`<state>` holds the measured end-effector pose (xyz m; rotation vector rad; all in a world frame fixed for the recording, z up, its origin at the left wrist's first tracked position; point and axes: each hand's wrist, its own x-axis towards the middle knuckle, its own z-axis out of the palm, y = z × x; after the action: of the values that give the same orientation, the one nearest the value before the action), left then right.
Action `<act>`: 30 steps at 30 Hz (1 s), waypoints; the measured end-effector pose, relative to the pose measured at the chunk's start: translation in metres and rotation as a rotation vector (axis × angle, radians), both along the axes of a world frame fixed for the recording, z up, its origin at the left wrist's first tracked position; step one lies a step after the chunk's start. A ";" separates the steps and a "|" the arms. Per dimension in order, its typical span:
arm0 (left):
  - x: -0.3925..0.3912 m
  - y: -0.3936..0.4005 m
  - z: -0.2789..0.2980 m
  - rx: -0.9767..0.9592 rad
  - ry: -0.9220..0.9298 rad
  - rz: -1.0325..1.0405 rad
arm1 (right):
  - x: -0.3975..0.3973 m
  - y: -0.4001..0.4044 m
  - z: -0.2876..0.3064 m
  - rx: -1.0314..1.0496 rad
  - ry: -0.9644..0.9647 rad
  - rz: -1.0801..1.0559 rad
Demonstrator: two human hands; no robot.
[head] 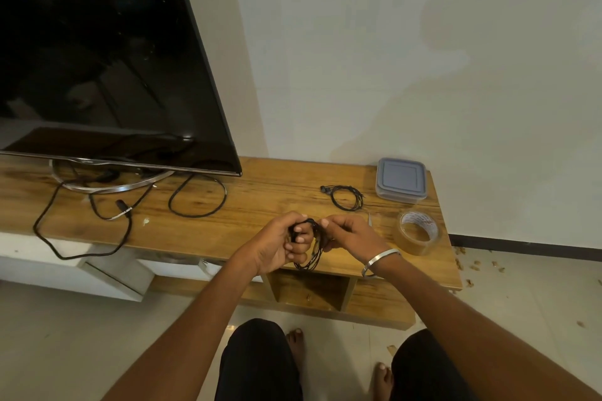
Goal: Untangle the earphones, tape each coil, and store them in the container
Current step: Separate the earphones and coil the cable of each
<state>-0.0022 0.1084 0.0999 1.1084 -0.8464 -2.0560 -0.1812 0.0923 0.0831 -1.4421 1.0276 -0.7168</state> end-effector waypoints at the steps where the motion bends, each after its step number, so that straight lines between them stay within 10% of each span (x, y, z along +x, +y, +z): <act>1: 0.001 -0.001 -0.001 0.001 -0.001 0.014 | 0.000 0.001 0.001 0.020 -0.008 0.010; 19: -0.004 -0.008 -0.017 -0.050 -0.179 0.147 | 0.002 -0.005 -0.004 0.212 -0.018 0.071; 30: -0.012 -0.039 -0.054 -0.076 -0.394 0.307 | 0.008 -0.036 -0.025 -0.061 0.307 -0.070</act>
<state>-0.0139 0.0690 0.0461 1.5249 -0.8675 -1.5664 -0.1730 0.0560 0.0586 -1.6083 1.3070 -0.5907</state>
